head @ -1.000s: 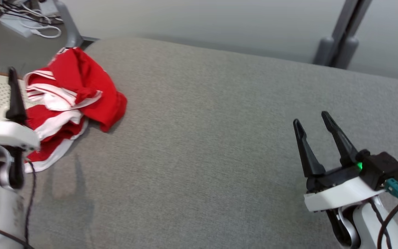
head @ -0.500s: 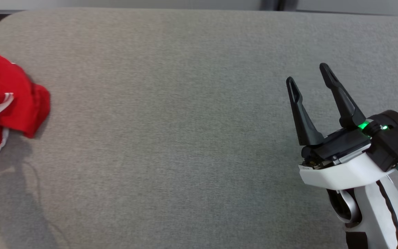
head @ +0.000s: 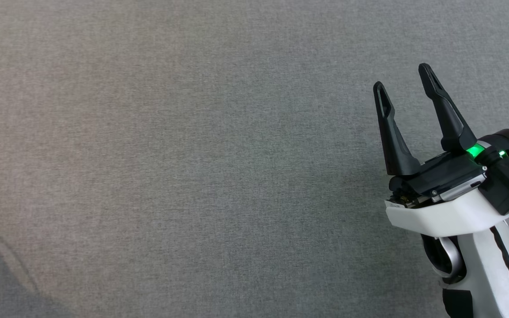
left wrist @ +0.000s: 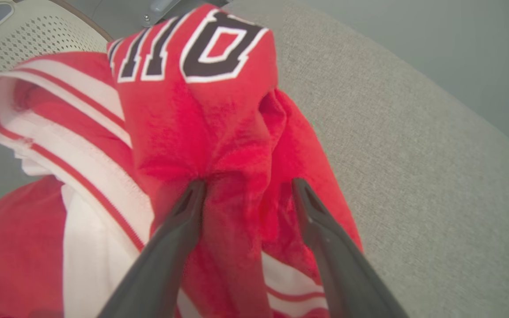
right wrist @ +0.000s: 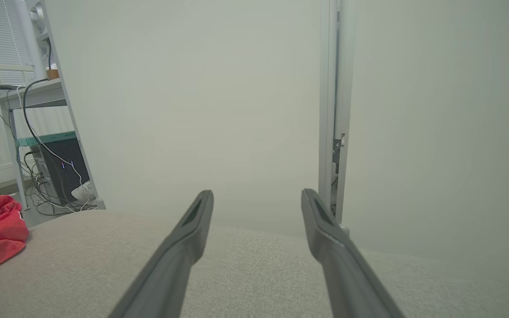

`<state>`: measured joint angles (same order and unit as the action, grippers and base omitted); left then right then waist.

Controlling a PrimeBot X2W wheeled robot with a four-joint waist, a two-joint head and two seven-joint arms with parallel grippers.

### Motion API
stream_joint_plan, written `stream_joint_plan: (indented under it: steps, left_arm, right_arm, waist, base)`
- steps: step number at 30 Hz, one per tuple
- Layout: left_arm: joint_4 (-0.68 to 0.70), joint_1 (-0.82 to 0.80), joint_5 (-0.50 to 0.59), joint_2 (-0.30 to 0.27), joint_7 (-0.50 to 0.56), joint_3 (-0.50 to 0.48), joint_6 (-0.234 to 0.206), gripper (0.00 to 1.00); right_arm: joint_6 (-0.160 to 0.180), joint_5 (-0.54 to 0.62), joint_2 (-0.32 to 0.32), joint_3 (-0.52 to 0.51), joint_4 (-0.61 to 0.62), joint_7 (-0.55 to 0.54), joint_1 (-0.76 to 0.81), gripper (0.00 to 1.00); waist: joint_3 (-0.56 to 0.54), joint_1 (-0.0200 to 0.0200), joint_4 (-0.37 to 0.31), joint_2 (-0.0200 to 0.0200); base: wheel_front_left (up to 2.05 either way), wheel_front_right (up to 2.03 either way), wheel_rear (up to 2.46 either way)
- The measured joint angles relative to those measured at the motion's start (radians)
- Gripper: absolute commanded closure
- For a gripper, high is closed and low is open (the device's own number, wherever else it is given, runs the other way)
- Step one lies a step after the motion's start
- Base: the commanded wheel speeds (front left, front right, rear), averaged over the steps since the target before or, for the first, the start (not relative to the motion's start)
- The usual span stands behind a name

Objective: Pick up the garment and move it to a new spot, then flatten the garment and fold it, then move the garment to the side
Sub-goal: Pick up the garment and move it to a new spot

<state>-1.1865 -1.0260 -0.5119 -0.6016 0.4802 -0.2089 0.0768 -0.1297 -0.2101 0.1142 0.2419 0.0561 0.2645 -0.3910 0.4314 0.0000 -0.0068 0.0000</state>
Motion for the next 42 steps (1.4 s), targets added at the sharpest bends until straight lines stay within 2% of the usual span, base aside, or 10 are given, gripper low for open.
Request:
stream_joint_plan:
  steps: [3, 4, 5, 6, 7, 8, 9, 23, 30, 42]
  left_arm:
    - [-0.018, -0.011, 0.014, -0.017, 0.038, 0.017, -0.008, 0.00]
    - [-0.026, -0.013, 0.018, -0.021, 0.048, 0.024, -0.008, 0.13]
    - [-0.027, -0.014, 0.018, -0.023, 0.048, 0.028, -0.008, 0.51]
    - [-0.029, -0.016, 0.019, -0.025, 0.048, 0.030, -0.009, 0.61]
    - [-0.031, -0.017, 0.019, -0.027, 0.047, 0.031, -0.008, 0.76]
    - [-0.032, -0.019, 0.019, -0.030, 0.046, 0.032, -0.008, 0.96]
    - [-0.034, -0.019, 0.019, -0.032, 0.043, 0.033, -0.008, 1.00]
    - [-0.035, -0.011, 0.016, -0.015, -0.009, 0.069, 0.037, 1.00]
    - [0.021, -0.002, 0.015, 0.023, -0.052, 0.124, 0.049, 1.00]
    - [0.294, 0.097, -0.036, 0.089, -0.076, 0.366, 0.050, 1.00]
  right_arm:
    - [0.000, 0.000, -0.003, -0.003, 0.002, 0.000, 0.000, 0.00]
    - [0.000, 0.000, -0.006, -0.004, 0.004, 0.000, 0.000, 0.00]
    - [0.000, 0.000, -0.007, -0.005, 0.004, 0.000, 0.000, 0.00]
    - [0.000, 0.000, -0.007, -0.005, 0.004, 0.000, 0.000, 0.00]
    - [0.000, 0.000, -0.007, -0.006, 0.004, 0.000, 0.000, 0.00]
    - [0.000, 0.000, -0.008, -0.007, 0.003, 0.000, 0.000, 0.00]
    - [0.000, 0.000, -0.009, -0.007, 0.002, 0.000, 0.001, 0.00]
    - [0.000, 0.000, -0.010, 0.001, -0.020, 0.000, 0.012, 0.00]
    - [0.000, -0.007, -0.008, 0.002, -0.039, 0.000, 0.038, 0.00]
    - [0.000, -0.031, -0.008, -0.005, -0.052, 0.000, 0.108, 0.00]
  waist:
    - [0.010, 0.0000, -0.015, 0.0000]
    - [0.012, -0.0001, -0.022, 0.0000]
    - [0.011, 0.0000, -0.023, -0.0001]
    - [0.009, 0.0000, -0.024, 0.0000]
    - [0.007, 0.0000, -0.024, 0.0000]
    - [0.005, 0.0000, -0.024, 0.0000]
    - [0.002, 0.0000, -0.023, 0.0000]
    - [-0.052, 0.0000, -0.005, 0.0000]
    - [-0.109, 0.0000, -0.001, 0.0000]
    - [-0.238, 0.0000, -0.003, 0.0000]
  base:
    - [0.00, 0.00, 0.00]
    - [0.00, 0.00, 0.00]
    - [0.00, 0.00, 0.00]
    - [0.00, 0.00, 0.00]
    - [0.00, 0.00, 0.00]
    - [0.00, 0.00, 0.00]
    - [0.00, 0.00, 0.00]
    - [0.00, 0.00, 0.00]
    - [0.00, 0.00, 0.00]
    - [0.00, 0.00, 0.00]
